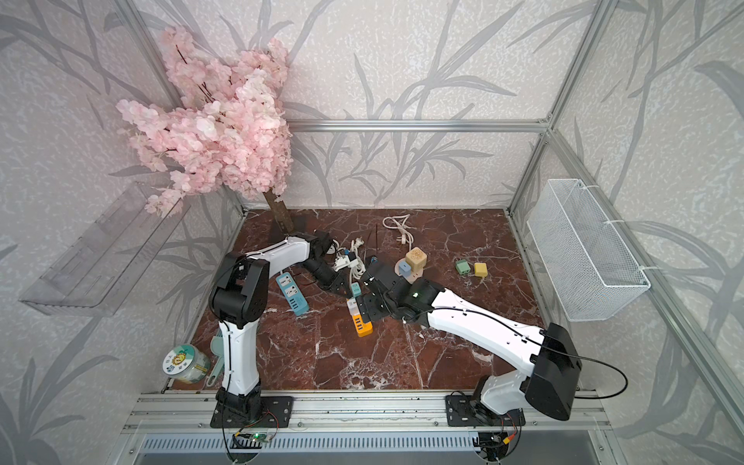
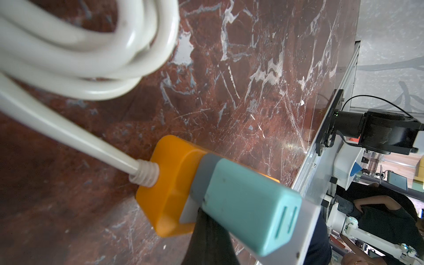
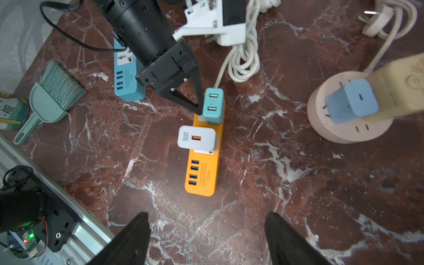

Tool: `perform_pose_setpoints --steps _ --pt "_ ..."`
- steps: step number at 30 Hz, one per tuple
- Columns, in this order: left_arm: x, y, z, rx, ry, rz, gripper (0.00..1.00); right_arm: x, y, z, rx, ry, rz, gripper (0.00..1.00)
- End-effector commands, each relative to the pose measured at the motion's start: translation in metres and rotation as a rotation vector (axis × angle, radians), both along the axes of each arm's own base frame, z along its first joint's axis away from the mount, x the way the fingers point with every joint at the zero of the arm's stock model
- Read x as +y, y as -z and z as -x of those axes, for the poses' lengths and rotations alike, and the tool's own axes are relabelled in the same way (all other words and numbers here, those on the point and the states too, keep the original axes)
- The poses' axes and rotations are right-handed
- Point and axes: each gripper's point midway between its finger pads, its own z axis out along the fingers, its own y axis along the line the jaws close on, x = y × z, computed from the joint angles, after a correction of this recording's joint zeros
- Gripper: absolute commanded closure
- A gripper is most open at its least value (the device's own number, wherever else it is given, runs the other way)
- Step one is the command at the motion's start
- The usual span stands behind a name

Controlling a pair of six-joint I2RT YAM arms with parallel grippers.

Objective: Pull the plug off the socket
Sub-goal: Remove the plug from the socket.

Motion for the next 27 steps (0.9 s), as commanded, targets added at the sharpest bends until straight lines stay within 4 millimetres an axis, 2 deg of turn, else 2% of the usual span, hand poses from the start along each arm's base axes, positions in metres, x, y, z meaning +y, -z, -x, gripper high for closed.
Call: perform_pose_setpoints --steps 1,4,9,12,27 --pt "0.009 0.019 0.001 0.01 -0.004 -0.051 1.0 0.007 0.014 0.002 0.027 -0.052 0.083 0.18" --pt "0.011 0.022 0.0 0.013 -0.005 -0.061 1.0 0.021 0.02 -0.003 0.035 -0.089 0.099 0.18" --pt "0.011 0.025 0.001 0.023 -0.007 -0.067 1.0 0.033 0.037 -0.012 0.058 -0.115 0.172 0.18" --pt "0.012 0.025 0.0 0.026 -0.009 -0.066 1.0 0.04 0.053 -0.015 0.089 -0.128 0.214 0.18" --pt "0.013 0.027 -0.001 0.033 -0.019 -0.07 1.0 0.051 0.081 -0.026 0.126 -0.1 0.259 0.13"
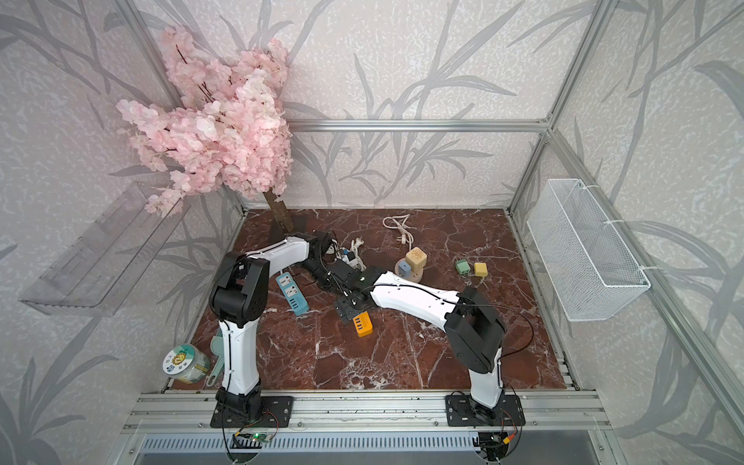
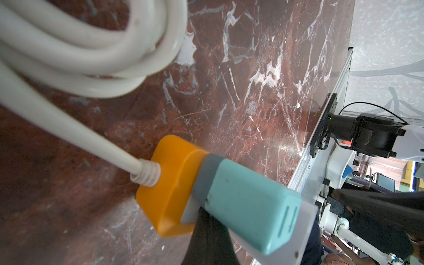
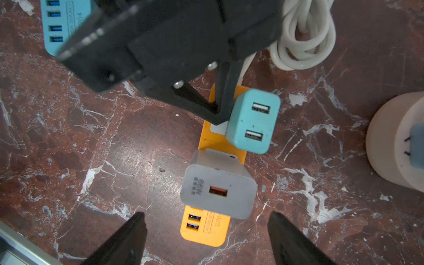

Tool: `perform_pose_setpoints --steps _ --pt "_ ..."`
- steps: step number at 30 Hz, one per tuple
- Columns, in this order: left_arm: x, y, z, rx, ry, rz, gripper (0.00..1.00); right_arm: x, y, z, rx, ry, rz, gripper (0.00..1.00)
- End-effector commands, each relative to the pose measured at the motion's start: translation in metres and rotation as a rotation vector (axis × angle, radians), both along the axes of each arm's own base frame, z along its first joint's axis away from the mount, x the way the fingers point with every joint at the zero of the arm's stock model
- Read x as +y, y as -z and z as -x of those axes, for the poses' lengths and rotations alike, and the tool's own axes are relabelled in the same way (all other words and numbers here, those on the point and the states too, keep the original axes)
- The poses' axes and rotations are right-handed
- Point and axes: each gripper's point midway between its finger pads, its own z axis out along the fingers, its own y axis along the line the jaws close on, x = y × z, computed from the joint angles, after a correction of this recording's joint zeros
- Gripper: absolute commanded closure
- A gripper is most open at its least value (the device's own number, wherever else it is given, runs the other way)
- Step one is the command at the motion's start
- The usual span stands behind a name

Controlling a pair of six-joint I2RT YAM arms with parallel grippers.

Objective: Pull the plug off the socket
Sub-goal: Remove the plug from the socket.

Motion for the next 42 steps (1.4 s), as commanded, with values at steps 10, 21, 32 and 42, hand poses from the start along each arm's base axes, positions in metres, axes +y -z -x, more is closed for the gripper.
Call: perform_pose_setpoints --steps 10,21,32,42 --pt "0.011 0.026 0.0 0.017 0.001 -0.073 1.0 0.003 0.02 -0.012 0.031 0.028 0.025 0.18" --pt "0.01 0.026 0.0 0.021 0.001 -0.072 1.0 0.002 0.028 -0.019 0.012 0.045 0.058 0.21" --pt "0.01 0.027 0.0 0.024 0.0 -0.073 1.0 0.003 0.023 -0.021 -0.027 0.058 0.002 0.35" --pt "0.011 0.028 -0.001 0.028 -0.002 -0.076 1.0 0.002 0.017 -0.019 -0.045 0.056 -0.03 0.46"
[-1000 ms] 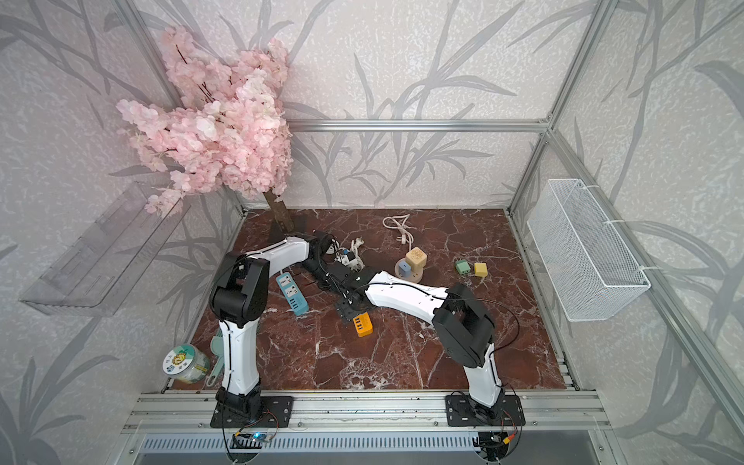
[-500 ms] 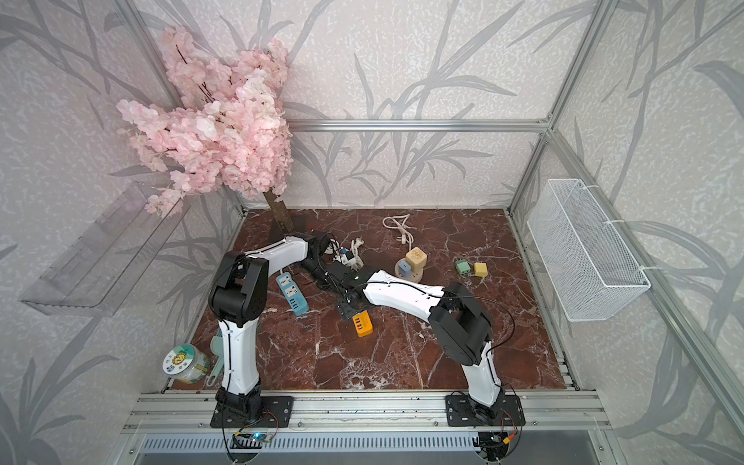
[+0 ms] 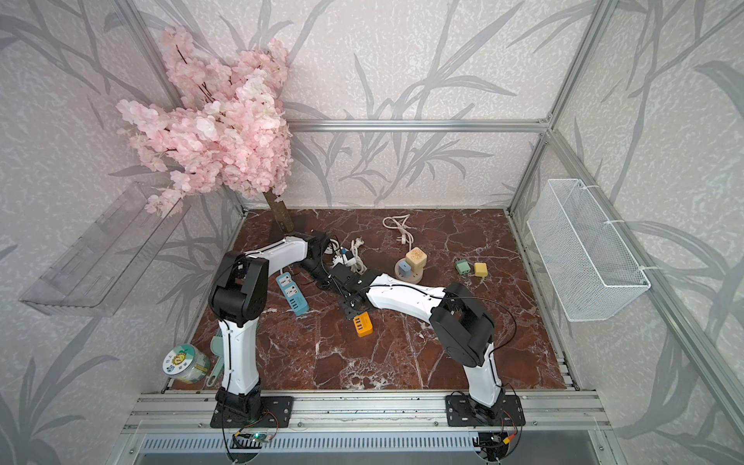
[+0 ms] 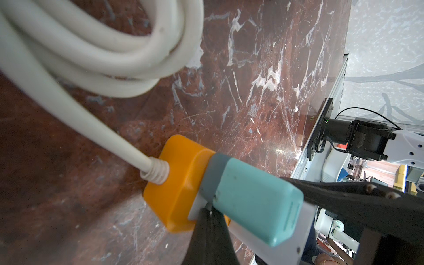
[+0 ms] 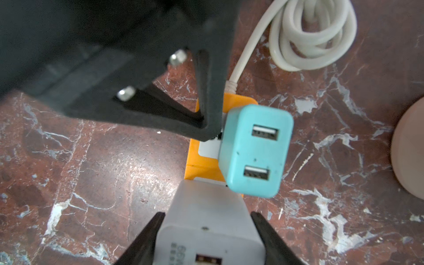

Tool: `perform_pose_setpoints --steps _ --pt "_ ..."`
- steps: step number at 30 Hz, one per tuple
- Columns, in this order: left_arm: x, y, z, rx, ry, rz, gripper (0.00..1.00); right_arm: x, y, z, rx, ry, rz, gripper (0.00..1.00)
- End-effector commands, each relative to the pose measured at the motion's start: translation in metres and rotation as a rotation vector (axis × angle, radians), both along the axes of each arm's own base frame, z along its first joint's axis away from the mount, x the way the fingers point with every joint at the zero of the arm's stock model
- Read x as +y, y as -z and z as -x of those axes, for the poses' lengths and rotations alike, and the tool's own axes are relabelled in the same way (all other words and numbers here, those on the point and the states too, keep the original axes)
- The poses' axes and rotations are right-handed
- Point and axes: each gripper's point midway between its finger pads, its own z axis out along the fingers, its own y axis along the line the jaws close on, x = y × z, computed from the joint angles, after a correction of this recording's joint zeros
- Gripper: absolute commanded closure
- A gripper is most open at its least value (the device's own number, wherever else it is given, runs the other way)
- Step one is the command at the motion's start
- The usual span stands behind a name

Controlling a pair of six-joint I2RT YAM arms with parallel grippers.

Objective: Pull the plug off the socket
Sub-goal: Remove the plug from the socket.

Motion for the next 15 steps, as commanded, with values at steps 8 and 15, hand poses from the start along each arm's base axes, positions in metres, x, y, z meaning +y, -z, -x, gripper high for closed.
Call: perform_pose_setpoints --steps 8,15 --pt "0.01 0.029 0.001 0.019 0.01 -0.091 1.0 0.001 -0.023 -0.001 -0.055 -0.006 -0.035 0.56" --pt "0.011 0.03 0.0 0.019 0.007 -0.1 1.0 0.003 -0.034 -0.002 -0.081 -0.007 -0.048 0.63"
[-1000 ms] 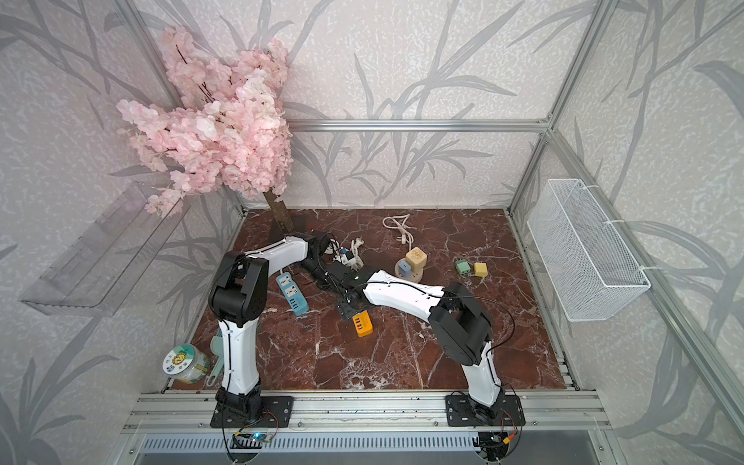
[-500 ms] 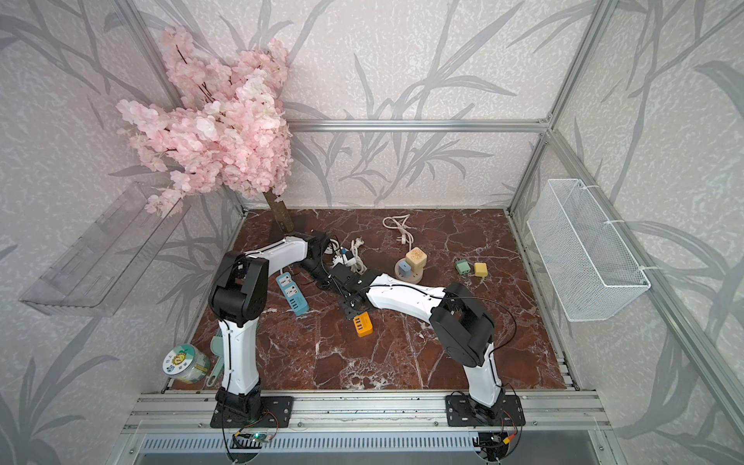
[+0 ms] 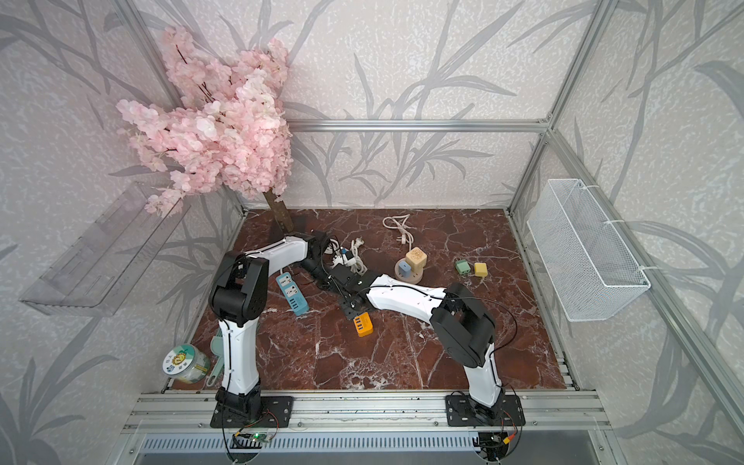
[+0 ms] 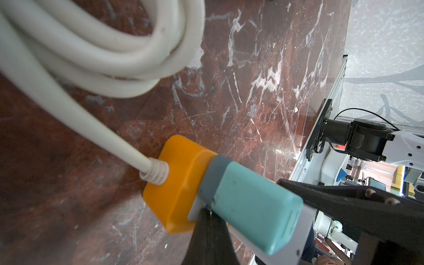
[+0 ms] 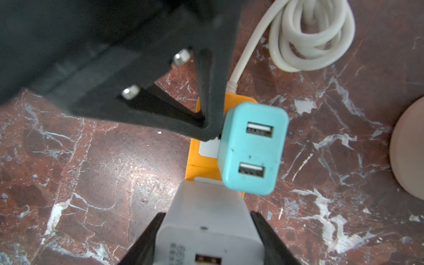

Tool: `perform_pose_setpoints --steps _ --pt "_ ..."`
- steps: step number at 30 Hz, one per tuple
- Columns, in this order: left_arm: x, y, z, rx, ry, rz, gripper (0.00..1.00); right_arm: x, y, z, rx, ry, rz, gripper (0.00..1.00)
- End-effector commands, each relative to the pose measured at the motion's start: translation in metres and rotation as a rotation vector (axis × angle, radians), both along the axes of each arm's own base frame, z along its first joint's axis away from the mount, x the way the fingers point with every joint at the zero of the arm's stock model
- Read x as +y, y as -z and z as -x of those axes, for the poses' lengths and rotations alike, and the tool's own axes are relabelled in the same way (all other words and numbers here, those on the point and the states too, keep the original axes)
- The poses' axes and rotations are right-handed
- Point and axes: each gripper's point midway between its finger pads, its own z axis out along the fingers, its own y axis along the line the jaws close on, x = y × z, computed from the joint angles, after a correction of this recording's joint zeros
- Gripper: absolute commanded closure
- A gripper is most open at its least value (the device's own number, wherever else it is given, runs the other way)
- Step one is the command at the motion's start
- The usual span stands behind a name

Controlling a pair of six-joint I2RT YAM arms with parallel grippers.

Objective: Pull the plug off the socket
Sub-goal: Remove the plug from the socket.

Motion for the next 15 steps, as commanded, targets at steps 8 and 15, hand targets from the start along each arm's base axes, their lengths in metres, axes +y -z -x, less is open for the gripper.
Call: perform_pose_setpoints --steps 8,15 --pt "0.011 0.03 -0.001 0.015 0.01 -0.099 1.0 0.002 -0.046 -0.005 -0.091 -0.003 -0.06 0.68" --pt "0.011 0.03 0.0 0.018 0.011 -0.1 1.0 0.003 -0.057 -0.005 -0.103 -0.003 -0.076 0.69"
